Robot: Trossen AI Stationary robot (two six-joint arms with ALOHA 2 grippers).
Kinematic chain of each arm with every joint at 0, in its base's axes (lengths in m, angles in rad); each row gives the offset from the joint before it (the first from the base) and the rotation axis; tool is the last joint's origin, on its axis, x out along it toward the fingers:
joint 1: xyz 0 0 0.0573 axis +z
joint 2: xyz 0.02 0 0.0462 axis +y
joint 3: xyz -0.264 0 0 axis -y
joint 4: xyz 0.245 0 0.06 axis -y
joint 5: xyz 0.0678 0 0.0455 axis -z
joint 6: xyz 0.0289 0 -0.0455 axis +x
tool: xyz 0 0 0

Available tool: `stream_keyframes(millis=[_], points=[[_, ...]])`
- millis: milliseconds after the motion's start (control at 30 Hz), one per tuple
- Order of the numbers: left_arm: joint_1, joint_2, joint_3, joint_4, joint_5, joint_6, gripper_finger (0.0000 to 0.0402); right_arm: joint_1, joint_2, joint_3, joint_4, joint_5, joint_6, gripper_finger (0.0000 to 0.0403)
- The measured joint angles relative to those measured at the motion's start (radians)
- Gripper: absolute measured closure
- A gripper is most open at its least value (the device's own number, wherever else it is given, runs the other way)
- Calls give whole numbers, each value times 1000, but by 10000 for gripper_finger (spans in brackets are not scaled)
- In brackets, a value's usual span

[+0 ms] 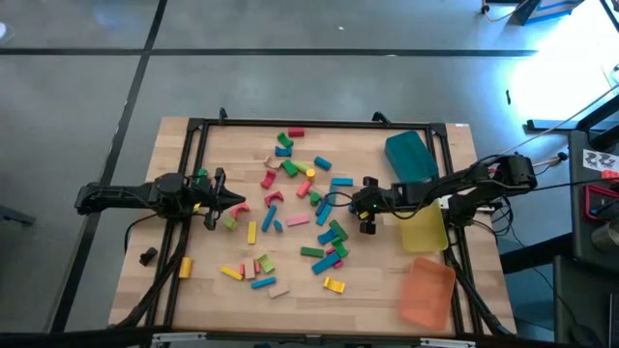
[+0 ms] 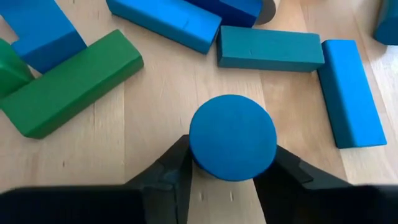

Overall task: Sort blocks by size
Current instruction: Put the blue cylindrical block into the blue bin

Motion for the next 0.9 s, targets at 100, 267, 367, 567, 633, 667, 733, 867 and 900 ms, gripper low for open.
stream_keyframes(millis=[100,267,367,567,633,667,733,867,900], points=[[0,0,0,0,0,0,402,0,0,0,0,0,0,269],[0,0,0,0,0,0,402,0,0,24,-39,-1,-3,254],[0,0,0,0,0,0,402,0,0,81,-105,-8,-65,249],[0,0,0,0,0,0,402,0,0,274,-435,138,-212,268],[0,0,0,0,0,0,402,0,0,341,-558,228,-219,268],[0,0,0,0,0,0,402,-1,0,371,-611,268,-220,265],[0,0,0,0,0,0,402,-7,0,426,-707,327,-221,257],[0,0,0,0,0,0,402,-50,0,500,-874,385,-221,254],[0,0,0,0,0,0,402,-69,0,509,-904,396,-220,256]])
